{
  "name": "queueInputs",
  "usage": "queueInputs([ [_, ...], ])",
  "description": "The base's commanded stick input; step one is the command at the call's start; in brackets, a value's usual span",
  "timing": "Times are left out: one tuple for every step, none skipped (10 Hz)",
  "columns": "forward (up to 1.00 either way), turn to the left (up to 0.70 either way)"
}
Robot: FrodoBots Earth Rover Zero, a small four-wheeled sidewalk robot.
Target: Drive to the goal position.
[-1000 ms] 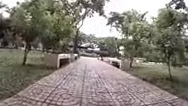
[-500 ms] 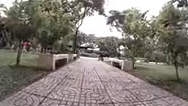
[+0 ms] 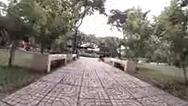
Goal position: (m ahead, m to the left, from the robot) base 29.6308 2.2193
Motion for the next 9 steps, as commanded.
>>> queueInputs([
  [0.70, 0.00],
  [0.70, 0.00],
  [0.70, 0.00],
  [0.70, 0.00],
  [0.70, 0.00],
  [0.70, 0.00],
  [0.70, 0.00],
  [0.70, 0.00],
  [0.70, 0.00],
])
